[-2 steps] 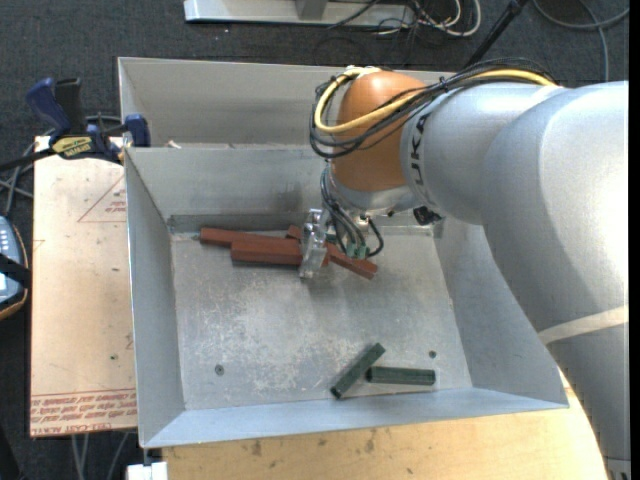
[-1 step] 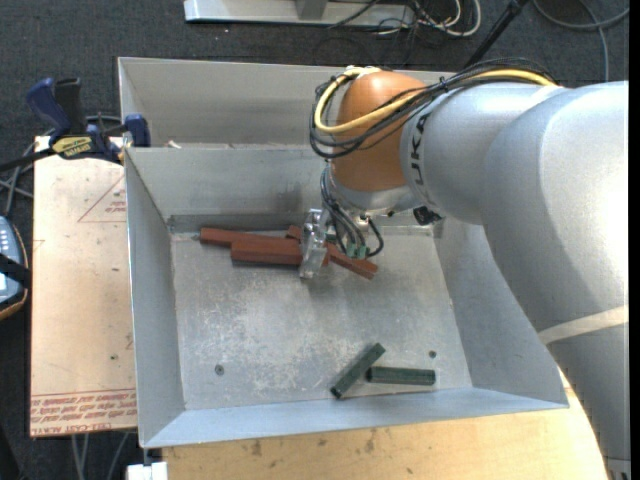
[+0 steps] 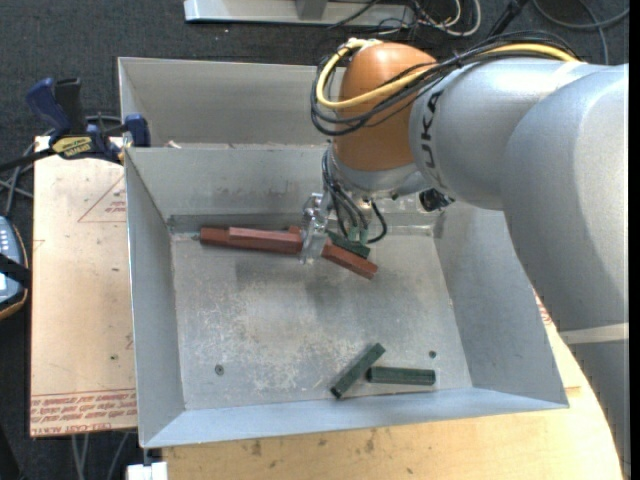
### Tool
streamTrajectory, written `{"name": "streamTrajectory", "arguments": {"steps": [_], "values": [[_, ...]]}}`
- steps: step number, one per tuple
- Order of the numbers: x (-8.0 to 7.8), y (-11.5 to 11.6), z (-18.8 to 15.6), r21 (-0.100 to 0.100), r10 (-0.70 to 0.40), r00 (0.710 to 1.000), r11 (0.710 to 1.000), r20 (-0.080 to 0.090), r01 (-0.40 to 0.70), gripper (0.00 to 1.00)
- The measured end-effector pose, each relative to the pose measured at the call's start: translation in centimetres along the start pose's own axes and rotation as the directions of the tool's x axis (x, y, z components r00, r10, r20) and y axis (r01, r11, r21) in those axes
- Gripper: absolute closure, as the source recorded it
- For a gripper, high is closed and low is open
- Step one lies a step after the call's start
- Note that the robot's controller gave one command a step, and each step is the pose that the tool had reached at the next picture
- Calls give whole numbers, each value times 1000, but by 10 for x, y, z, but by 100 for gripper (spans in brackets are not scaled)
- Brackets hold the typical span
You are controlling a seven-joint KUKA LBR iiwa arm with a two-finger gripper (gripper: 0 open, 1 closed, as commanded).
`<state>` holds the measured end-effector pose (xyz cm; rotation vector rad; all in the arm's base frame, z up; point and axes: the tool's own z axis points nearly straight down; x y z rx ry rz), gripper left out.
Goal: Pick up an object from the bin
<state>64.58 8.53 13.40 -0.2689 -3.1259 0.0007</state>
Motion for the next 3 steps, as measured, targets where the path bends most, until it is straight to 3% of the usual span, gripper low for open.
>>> {"name": "streamTrajectory", "arguments": {"steps": [1,2,3], "values": [[-3,-34,-32,-3,-13,1000,1000,8,13,100],[4,-13,-82,2,4,1000,1000,3,-4,100],[7,3,-116,-7,-12,1000,1000,9,12,100]]}}
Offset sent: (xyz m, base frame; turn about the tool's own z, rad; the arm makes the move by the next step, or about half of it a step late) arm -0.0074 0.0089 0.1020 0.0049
